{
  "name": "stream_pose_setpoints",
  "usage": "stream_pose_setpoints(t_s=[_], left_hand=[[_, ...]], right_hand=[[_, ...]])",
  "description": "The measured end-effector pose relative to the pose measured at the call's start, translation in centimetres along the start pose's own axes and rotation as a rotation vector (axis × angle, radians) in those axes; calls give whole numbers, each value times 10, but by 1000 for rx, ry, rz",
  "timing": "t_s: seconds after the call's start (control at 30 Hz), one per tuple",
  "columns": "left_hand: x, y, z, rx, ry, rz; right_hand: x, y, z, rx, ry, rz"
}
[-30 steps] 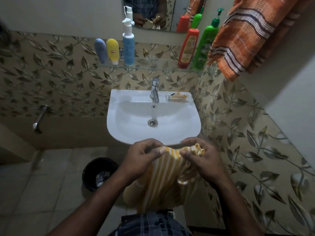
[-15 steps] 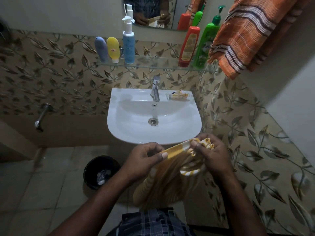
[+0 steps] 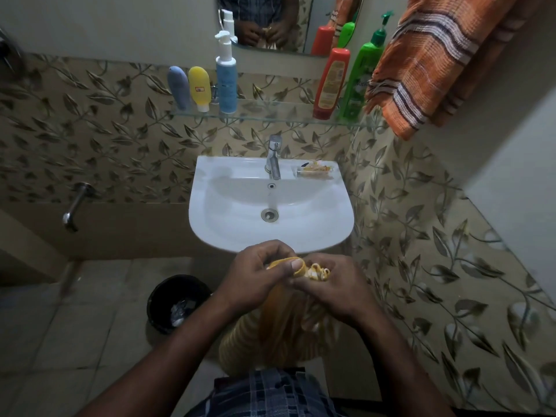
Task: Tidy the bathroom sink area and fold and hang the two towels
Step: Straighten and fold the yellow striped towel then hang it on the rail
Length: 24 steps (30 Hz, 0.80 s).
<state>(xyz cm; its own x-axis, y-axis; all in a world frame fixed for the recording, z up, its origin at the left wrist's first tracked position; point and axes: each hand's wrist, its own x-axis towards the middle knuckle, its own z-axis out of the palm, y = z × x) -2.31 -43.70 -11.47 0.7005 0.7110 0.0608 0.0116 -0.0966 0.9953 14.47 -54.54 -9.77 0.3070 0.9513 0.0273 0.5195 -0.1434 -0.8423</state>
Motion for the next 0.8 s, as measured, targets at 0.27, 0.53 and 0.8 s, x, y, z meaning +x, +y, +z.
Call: stream_pose_setpoints(t_s=[0.27, 0.53, 0.8], left_hand=[[-13, -16, -9, 17, -22, -99], [-9, 4, -4, 75, 50, -23], [-11, 8, -4, 123, -26, 11]], right_hand=[[-2, 18, -39, 430, 307, 96], [-7, 6, -9, 197, 104, 4], [-10, 3, -5, 126, 170, 39]])
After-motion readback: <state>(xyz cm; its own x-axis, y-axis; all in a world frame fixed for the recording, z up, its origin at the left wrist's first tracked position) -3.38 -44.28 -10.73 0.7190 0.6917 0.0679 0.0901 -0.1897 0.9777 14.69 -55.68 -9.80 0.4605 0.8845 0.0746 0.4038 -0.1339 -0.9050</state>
